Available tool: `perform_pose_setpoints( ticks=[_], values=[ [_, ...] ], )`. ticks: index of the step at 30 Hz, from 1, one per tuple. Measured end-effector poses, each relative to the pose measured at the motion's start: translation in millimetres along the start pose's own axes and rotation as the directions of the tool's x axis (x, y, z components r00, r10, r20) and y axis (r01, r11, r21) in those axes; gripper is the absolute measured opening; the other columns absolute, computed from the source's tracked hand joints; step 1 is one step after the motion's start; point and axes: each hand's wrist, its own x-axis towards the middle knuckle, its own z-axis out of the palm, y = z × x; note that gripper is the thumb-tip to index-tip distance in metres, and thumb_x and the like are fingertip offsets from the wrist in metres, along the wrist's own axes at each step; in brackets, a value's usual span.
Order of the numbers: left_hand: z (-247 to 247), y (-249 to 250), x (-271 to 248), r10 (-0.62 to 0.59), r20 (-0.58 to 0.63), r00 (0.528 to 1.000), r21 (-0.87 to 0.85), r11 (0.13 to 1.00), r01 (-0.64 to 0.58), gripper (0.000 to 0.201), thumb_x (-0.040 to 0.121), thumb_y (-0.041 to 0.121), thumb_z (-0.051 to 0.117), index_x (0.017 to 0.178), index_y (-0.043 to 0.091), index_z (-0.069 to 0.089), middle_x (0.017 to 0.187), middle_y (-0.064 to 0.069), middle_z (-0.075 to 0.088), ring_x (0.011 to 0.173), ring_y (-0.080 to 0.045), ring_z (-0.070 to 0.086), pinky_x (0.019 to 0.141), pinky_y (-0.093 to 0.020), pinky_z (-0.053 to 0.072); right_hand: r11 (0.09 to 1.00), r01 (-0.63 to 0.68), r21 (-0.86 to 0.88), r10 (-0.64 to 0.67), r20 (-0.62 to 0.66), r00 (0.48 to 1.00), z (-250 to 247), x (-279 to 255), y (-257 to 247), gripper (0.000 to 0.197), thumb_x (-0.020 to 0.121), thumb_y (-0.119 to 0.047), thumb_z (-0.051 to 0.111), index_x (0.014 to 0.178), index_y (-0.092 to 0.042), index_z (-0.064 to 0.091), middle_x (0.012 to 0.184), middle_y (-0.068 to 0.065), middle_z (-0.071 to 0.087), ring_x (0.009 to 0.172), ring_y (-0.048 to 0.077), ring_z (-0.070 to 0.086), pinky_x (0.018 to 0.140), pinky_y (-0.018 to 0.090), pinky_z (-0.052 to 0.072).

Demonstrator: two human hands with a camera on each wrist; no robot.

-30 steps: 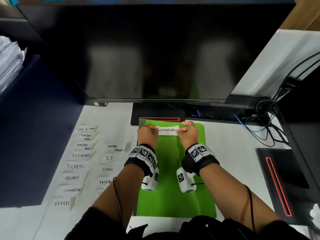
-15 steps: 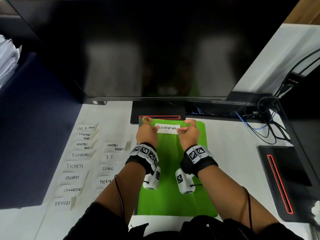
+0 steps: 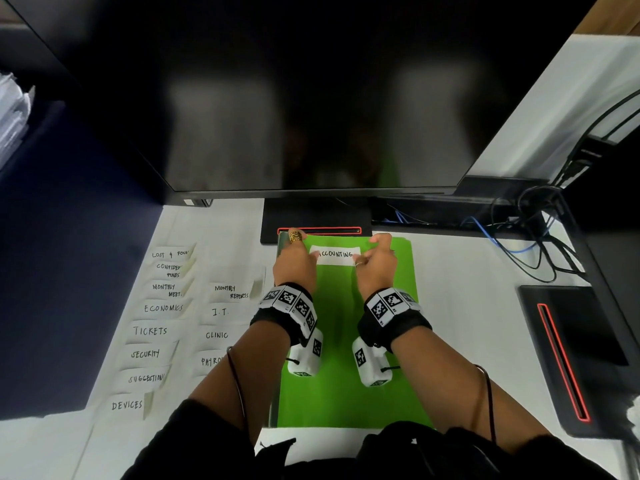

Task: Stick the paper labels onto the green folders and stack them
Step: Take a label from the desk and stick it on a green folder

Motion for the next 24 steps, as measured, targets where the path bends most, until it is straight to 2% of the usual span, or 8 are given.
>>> perform_pose_setpoints(
  ticks=[2, 5, 6, 7, 9, 11, 19, 24],
  values=[
    [0.4, -1.4, 1.8, -0.006, -0.020, 1.000, -0.005, 1.000, 0.006, 0.038, 0.094, 0.019, 0.055, 0.127, 0.008, 0.042, 0.134, -0.010, 0.041, 0.099, -0.034, 0.060, 0.083, -0.039, 0.046, 1.000, -0.019, 0.007, 0.019, -0.041, 0.999, -3.2, 3.7, 4.7, 0.040, 0.078, 0.005, 0.066, 0.111, 0.001, 0.045, 0.099, 0.008, 0.046, 0.087, 0.017, 0.041, 0.069, 0.021, 0.032],
    [0.0, -3.1, 5.6, -0.012, 0.016, 1.000, 0.084, 0.996, 0.011, 0.041, 0.094, 0.003, 0.044, 0.135, 0.004, 0.039, 0.142, -0.015, 0.031, 0.102, -0.036, 0.059, 0.087, -0.041, 0.046, 0.999, -0.033, -0.006, 0.033, -0.040, 0.999, -6.1, 9.9, 9.0, 0.029, 0.083, 0.000, 0.060, 0.109, 0.000, 0.046, 0.093, 0.008, 0.046, 0.084, 0.018, 0.041, 0.074, 0.025, 0.037],
    [-0.5, -2.0, 6.2, -0.014, 0.027, 1.000, 0.109, 0.994, 0.011, 0.040, 0.095, 0.006, 0.042, 0.135, 0.003, 0.039, 0.142, -0.016, 0.030, 0.105, -0.036, 0.058, 0.087, -0.041, 0.047, 0.999, -0.039, -0.007, 0.039, -0.033, 0.999, -6.3, 11.8, 7.8, 0.028, 0.084, -0.006, 0.062, 0.106, -0.002, 0.046, 0.091, 0.008, 0.047, 0.083, 0.018, 0.042, 0.077, 0.027, 0.040],
    [-1.7, 0.6, 6.0, -0.011, 0.033, 0.999, 0.130, 0.991, 0.006, 0.042, 0.097, 0.019, 0.044, 0.135, 0.003, 0.038, 0.142, -0.016, 0.031, 0.108, -0.034, 0.057, 0.087, -0.040, 0.047, 0.999, -0.052, -0.011, 0.052, -0.020, 0.998, -6.1, 14.0, 5.8, 0.031, 0.084, -0.016, 0.067, 0.104, -0.004, 0.046, 0.090, 0.008, 0.048, 0.082, 0.018, 0.044, 0.078, 0.030, 0.042],
    [-4.0, 5.5, 8.3, -0.018, 0.052, 0.998, 0.237, 0.972, 0.005, 0.071, 0.090, 0.055, 0.048, 0.135, 0.003, 0.036, 0.137, -0.013, 0.035, 0.107, -0.030, 0.058, 0.081, -0.036, 0.049, 0.994, -0.094, -0.058, 0.096, 0.040, 0.995, -8.5, 19.2, -0.9, 0.045, 0.080, -0.031, 0.073, 0.104, -0.005, 0.046, 0.093, 0.007, 0.049, 0.085, 0.018, 0.045, 0.076, 0.028, 0.041],
    [-7.2, 7.1, 14.5, -0.022, 0.066, 0.998, 0.329, 0.944, -0.001, 0.087, 0.080, 0.068, 0.052, 0.135, 0.003, 0.035, 0.129, -0.012, 0.042, 0.104, -0.028, 0.059, 0.073, -0.032, 0.047, 0.981, -0.132, -0.141, 0.148, 0.113, 0.982, -13.2, 25.2, -5.9, 0.052, 0.079, -0.035, 0.074, 0.109, -0.004, 0.045, 0.095, 0.005, 0.048, 0.086, 0.018, 0.045, 0.074, 0.026, 0.038],
    [-9.7, 0.1, 32.1, -0.026, 0.050, 0.998, 0.208, 0.978, 0.015, 0.038, 0.093, 0.037, 0.053, 0.114, 0.005, 0.050, 0.115, -0.013, 0.059, 0.105, -0.030, 0.060, 0.084, -0.039, 0.049, 0.978, -0.070, -0.198, 0.106, 0.177, 0.978, -16.8, 32.7, 2.8, 0.039, 0.082, -0.029, 0.071, 0.094, -0.012, 0.038, 0.089, 0.004, 0.048, 0.079, 0.020, 0.047, 0.070, 0.027, 0.035],
    [-14.0, -8.4, 31.2, 0.037, 0.049, 0.998, 0.125, 0.991, -0.043, 0.037, 0.089, 0.028, 0.062, 0.115, 0.005, 0.048, 0.117, -0.013, 0.057, 0.109, -0.029, 0.056, 0.088, -0.037, 0.045, 0.960, 0.013, -0.281, 0.080, 0.317, 0.945, -26.5, 35.1, 1.1, 0.046, 0.078, -0.024, 0.075, 0.097, -0.010, 0.035, 0.094, 0.005, 0.046, 0.086, 0.018, 0.045, 0.076, 0.027, 0.038]
  ],
)
